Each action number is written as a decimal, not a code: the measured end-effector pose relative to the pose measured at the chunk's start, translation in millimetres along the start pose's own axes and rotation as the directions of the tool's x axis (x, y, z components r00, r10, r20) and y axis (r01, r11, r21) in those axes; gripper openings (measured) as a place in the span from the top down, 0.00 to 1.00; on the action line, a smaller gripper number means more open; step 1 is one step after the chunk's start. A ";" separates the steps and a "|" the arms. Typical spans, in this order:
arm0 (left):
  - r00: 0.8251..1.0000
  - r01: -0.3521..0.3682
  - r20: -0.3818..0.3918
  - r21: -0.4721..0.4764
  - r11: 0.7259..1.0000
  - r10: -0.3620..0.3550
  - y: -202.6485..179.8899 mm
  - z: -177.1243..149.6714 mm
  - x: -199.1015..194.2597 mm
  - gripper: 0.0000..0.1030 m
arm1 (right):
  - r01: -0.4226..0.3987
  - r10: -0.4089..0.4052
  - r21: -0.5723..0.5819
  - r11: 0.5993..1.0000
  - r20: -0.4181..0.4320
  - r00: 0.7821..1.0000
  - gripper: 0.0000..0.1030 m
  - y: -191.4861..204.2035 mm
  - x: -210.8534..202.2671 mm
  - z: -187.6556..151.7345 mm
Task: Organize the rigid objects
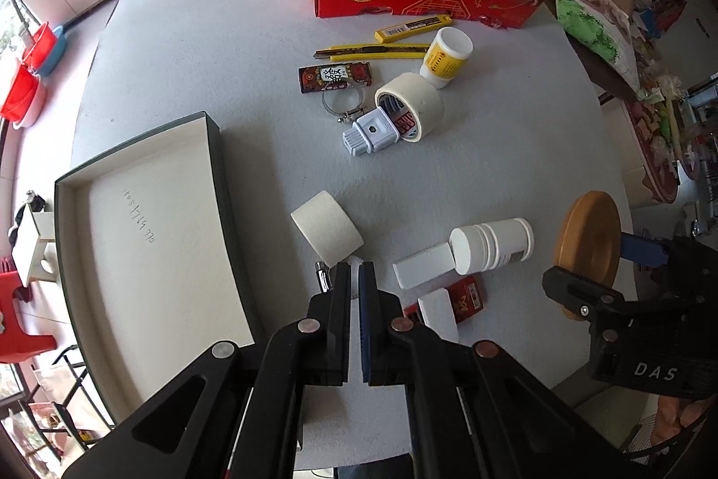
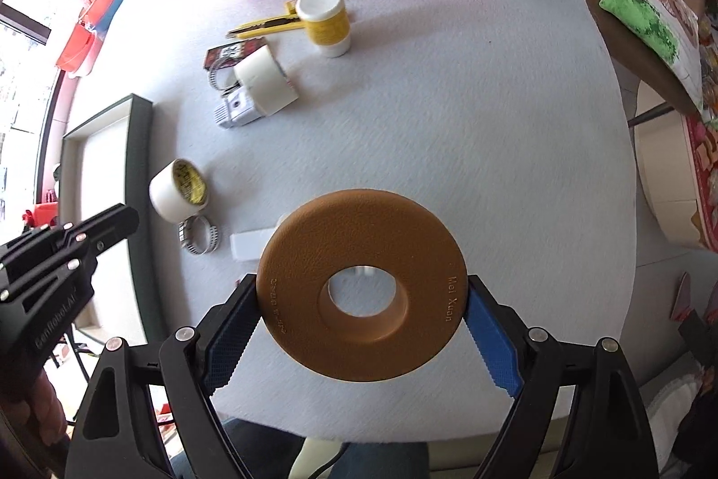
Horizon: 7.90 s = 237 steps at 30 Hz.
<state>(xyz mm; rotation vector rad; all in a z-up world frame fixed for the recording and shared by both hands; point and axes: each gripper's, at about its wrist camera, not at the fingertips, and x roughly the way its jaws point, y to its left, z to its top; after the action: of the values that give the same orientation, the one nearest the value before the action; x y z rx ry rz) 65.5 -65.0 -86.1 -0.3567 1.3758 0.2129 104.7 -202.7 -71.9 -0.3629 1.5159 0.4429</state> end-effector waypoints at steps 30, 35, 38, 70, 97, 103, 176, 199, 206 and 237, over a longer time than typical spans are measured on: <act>0.985 -0.118 0.062 -0.451 0.885 0.163 179.9 -101.3 -56.7 0.97 | -0.041 0.083 -0.489 0.871 0.064 0.995 0.14 209.8 -29.2 8.6; 0.985 -0.121 0.055 -0.470 0.874 0.166 190.9 -109.6 -54.7 0.97 | -0.043 0.084 -0.553 0.832 0.049 0.995 0.14 237.5 -22.1 2.7; 0.986 -0.119 0.050 -0.479 0.870 0.162 194.8 -111.8 -52.1 0.97 | -0.041 0.078 -0.574 0.818 0.039 0.996 0.14 244.9 -18.0 -1.5; 0.988 -0.120 0.032 -0.467 0.876 0.152 202.1 -105.2 -39.1 0.97 | -0.017 0.035 -0.587 0.810 0.018 0.999 0.14 255.5 -4.9 0.2; 0.992 0.043 0.125 -0.466 0.884 0.017 230.3 -56.9 -20.3 0.97 | -0.026 0.050 -0.519 0.854 0.032 0.998 0.14 254.9 21.6 59.3; 0.984 0.116 0.172 -0.397 0.911 -0.051 221.2 -55.7 -25.3 0.97 | -0.060 0.080 -0.433 0.899 0.029 0.996 0.14 215.5 19.3 56.6; 0.984 -0.146 0.016 -0.489 0.860 0.176 208.0 -89.0 -28.5 0.69 | -0.090 0.100 -0.548 0.832 -0.012 0.995 0.14 261.5 6.0 24.4; 0.986 -0.149 -0.011 -0.480 0.865 0.164 214.5 -79.3 -16.9 0.69 | -0.090 0.093 -0.535 0.840 -0.022 0.995 0.14 267.5 13.0 35.2; 0.987 -0.154 -0.036 -0.469 0.870 0.155 215.4 -72.8 -4.6 0.69 | -0.087 0.083 -0.535 0.840 -0.032 0.996 0.14 270.2 20.6 41.3; 0.998 0.061 -0.026 -0.145 0.988 -0.066 97.4 -49.5 3.1 0.00 | -0.033 0.035 0.021 0.999 -0.092 0.995 0.01 43.5 36.3 8.9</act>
<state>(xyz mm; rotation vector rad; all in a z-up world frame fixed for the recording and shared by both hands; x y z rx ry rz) -13.7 6.9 -108.6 -0.5255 1.3809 0.2561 91.1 -158.6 -106.0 -0.3468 1.6172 0.4426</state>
